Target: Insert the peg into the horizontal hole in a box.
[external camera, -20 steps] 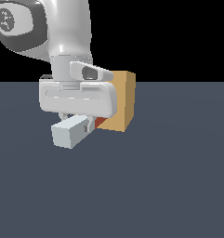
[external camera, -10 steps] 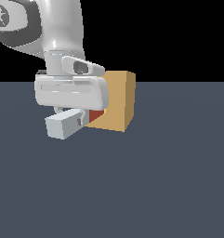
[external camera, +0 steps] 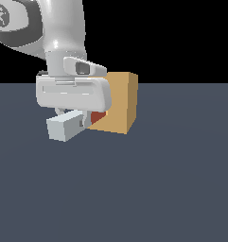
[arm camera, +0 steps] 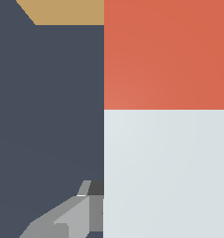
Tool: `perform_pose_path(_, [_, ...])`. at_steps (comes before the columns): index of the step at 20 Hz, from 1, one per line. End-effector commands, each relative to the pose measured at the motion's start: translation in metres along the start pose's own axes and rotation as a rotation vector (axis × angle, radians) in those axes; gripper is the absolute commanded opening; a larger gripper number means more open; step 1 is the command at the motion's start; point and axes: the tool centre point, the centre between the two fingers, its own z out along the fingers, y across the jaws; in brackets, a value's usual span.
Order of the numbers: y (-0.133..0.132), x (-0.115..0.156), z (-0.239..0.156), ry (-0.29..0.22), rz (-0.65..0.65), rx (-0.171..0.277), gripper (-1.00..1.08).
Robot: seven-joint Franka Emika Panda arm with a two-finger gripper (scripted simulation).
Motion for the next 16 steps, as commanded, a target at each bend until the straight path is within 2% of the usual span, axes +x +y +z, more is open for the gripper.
perform_pose_path(1, [0.002, 0.001, -0.003, 0.003, -0.001, -0.006, -1.00])
perform_pose_path(9, [0.000, 0.013, -0.001, 0.001, 0.000, -0.002, -1.00])
perform_pose_path(16, [-0.001, 0.060, -0.002, 0.002, 0.000, -0.003, -1.00])
